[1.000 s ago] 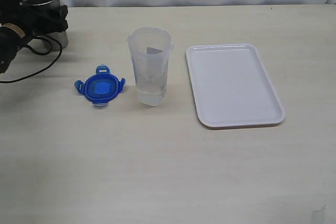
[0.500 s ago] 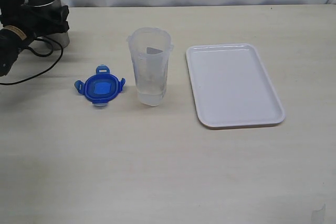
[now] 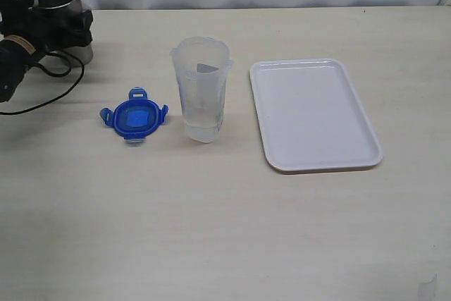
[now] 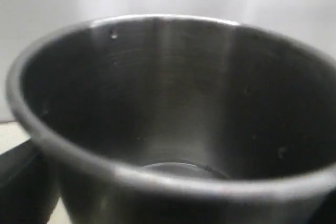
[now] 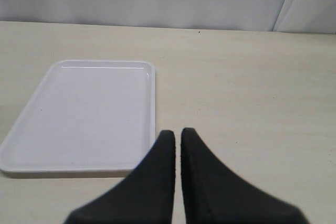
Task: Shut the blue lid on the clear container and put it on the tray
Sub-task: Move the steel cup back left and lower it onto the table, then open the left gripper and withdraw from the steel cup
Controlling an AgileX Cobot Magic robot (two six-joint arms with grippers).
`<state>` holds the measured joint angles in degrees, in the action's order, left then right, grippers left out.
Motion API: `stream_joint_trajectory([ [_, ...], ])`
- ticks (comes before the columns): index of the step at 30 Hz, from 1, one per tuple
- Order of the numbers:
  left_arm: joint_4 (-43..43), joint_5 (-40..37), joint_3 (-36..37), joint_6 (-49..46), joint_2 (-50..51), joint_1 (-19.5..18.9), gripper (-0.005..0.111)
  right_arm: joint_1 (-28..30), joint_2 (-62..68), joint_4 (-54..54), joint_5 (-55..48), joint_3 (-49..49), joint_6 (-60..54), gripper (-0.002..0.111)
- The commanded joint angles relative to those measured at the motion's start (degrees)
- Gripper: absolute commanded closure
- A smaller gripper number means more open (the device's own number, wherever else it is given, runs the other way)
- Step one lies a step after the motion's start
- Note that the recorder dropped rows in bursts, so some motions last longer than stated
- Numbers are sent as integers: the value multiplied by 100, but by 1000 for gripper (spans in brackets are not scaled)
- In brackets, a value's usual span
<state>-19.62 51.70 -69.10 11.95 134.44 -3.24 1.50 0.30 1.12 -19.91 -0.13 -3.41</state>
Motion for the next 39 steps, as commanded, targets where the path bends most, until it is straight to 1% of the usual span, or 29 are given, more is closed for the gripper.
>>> stream_joint_trajectory([
  [1, 232, -245, -32, -20, -9, -17, 18, 35, -30, -27, 31, 13, -5, 104],
  [3, 130, -565, -32, -20, -9, -17, 18, 35, -30, -27, 31, 13, -5, 104],
  [7, 104, -946, -32, -9, -9, -17, 18, 35, -30, -27, 31, 13, -5, 104],
  [10, 104, -916, -32, -9, -9, -17, 16, 35, -30, -27, 31, 13, -5, 104],
  [12, 104, -935, -32, -9, -9, -17, 9, 35, -30, -27, 31, 13, -5, 104],
  [13, 104, -1012, -32, -9, -9, -17, 7, 35, -30, -27, 31, 13, -5, 104],
  [16, 65, -1273, -22, -9, -62, -17, 7, 35, -30, -27, 31, 13, -5, 104],
  [20, 83, -1270, 29, -9, -75, -17, 7, 35, -30, -27, 31, 13, -5, 104],
  [28, 280, -635, 693, -342, -434, -17, 7, 35, -30, -27, 31, 13, -5, 104],
  [39, 429, -584, 1795, -439, -1292, -17, 7, 35, -30, -27, 31, 13, -5, 104],
])
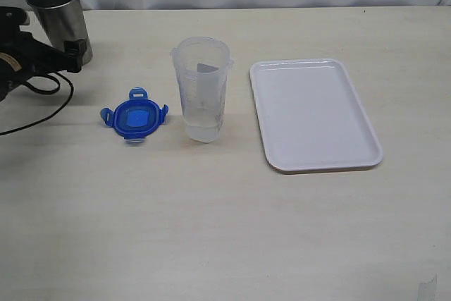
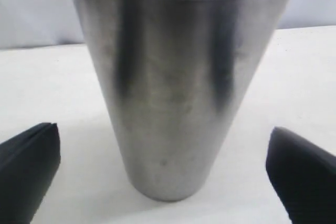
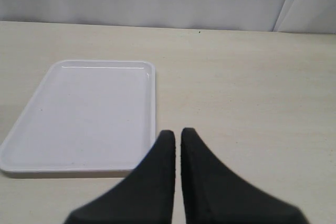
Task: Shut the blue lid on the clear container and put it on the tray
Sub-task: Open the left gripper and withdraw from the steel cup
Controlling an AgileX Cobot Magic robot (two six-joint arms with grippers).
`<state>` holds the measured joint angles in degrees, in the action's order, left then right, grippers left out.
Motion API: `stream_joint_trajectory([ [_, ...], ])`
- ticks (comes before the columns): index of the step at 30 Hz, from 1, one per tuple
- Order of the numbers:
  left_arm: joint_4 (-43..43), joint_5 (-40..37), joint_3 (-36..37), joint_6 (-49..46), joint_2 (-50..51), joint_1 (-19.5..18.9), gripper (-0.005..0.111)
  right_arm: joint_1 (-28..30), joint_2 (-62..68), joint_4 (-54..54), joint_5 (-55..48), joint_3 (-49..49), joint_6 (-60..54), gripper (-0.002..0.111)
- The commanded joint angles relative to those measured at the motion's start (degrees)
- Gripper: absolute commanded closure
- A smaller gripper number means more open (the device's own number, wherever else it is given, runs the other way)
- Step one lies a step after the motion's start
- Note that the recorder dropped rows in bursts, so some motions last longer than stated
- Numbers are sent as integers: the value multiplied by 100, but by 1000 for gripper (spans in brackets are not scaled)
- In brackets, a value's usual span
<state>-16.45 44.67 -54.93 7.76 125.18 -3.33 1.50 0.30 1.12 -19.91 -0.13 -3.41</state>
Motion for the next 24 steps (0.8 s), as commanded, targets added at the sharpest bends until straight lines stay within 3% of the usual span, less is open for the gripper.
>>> stream_joint_trajectory([
  [1, 111, 107, 472, -20, -445, -8, 7, 35, -30, -27, 31, 13, -5, 104],
  [10, 111, 107, 1470, 21, -1608, -8, 7, 35, -30, -27, 31, 13, -5, 104],
  [13, 84, -114, 1679, 490, -2103, -8, 7, 35, -30, -27, 31, 13, -5, 104],
  [20, 59, -2380, 1562, 854, -3435, -8, 7, 35, -30, -27, 31, 13, -5, 104],
  [24, 142, -4129, 1166, 980, -3976, -8, 7, 35, -30, -27, 31, 13, -5, 104],
])
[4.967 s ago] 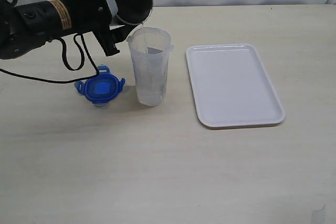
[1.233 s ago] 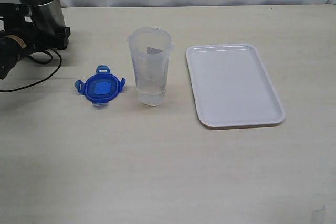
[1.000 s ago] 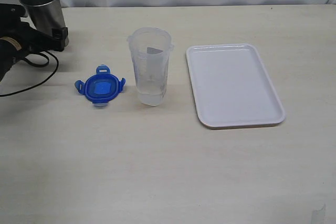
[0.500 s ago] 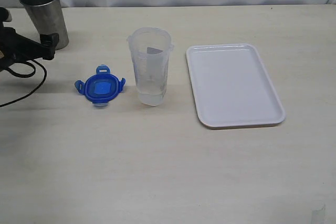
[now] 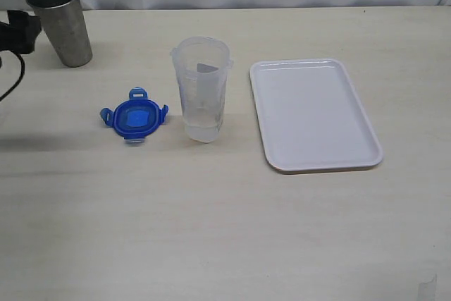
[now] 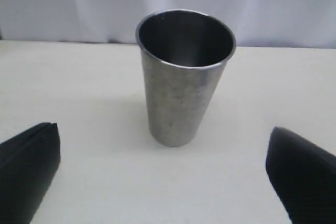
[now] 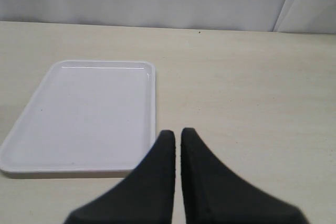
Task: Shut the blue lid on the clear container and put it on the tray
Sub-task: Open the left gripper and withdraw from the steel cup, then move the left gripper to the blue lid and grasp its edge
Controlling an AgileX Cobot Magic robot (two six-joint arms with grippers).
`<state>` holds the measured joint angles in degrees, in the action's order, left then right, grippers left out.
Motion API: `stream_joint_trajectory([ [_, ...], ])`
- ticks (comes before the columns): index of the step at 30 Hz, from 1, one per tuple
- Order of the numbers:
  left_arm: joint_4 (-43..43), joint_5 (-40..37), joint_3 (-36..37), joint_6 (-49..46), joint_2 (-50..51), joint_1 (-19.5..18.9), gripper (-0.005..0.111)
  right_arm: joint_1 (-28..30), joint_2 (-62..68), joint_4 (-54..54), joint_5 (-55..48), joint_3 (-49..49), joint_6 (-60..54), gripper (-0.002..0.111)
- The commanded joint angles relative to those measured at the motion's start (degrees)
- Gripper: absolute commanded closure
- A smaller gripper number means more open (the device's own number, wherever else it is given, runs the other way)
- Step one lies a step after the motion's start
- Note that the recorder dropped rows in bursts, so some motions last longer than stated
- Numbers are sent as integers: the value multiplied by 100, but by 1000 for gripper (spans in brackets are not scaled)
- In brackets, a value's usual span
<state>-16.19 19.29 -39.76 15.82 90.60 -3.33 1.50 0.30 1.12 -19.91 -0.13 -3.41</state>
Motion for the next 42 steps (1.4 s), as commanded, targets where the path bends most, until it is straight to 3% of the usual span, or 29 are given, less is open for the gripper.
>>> stream_joint_trajectory([
  [1, 169, -2201, -521, 265, -581, -8, 7, 35, -30, -27, 31, 13, -5, 104],
  [5, 522, -4938, -1400, 66, -504, -8, 7, 35, -30, -27, 31, 13, -5, 104],
  [7, 995, -6088, -1780, -551, -382, -8, 7, 35, -30, -27, 31, 13, -5, 104],
  [10, 2112, -6893, -2002, -1783, -292, -8, 7, 35, -30, -27, 31, 13, -5, 104],
  [15, 3828, -6467, -1977, -3436, -281, 5, 7, 35, -30, -27, 31, 13, -5, 104],
  [19, 4700, -6012, -1821, -3522, -267, 20, 7, 35, -30, -27, 31, 13, -5, 104],
  [30, 4394, -5777, -1571, -3960, 493, 278, 7, 35, -30, -27, 31, 13, -5, 104],
  [42, 4392, -4644, -1571, -3789, 1245, 1342, 7, 35, -30, -27, 31, 13, -5, 104],
])
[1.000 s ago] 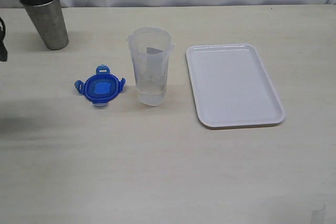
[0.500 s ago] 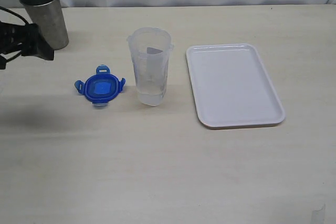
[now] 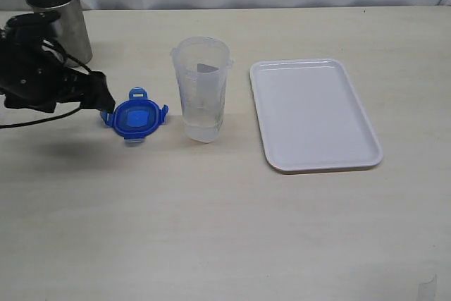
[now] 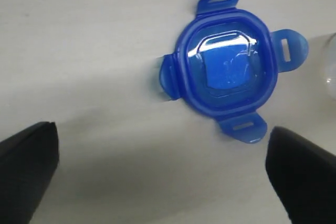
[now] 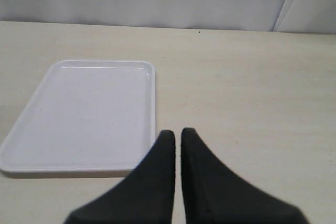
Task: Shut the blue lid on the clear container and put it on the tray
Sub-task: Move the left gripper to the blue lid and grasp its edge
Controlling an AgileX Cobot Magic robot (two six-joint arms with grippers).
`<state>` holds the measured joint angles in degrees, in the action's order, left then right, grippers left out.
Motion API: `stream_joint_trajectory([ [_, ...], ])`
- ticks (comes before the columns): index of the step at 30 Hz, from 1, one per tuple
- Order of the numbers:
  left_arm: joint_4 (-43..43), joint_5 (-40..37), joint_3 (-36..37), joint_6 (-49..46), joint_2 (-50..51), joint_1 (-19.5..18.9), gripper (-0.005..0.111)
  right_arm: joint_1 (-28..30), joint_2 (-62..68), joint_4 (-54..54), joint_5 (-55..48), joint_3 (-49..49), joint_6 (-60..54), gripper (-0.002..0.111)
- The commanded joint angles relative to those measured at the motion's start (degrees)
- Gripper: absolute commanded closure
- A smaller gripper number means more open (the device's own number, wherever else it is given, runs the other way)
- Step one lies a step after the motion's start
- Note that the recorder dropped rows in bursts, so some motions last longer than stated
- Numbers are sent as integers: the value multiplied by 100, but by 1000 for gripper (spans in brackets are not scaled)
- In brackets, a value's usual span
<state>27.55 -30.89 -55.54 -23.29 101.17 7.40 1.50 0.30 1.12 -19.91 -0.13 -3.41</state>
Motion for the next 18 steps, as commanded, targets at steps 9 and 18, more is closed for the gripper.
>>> stream_joint_trajectory([
  [9, 33, 631, 7, 231, 492, 332, 28, 35, -30, -27, 31, 13, -5, 104],
  [18, 144, 870, 7, 211, 518, 332, 51, 35, -30, -27, 31, 13, -5, 104],
])
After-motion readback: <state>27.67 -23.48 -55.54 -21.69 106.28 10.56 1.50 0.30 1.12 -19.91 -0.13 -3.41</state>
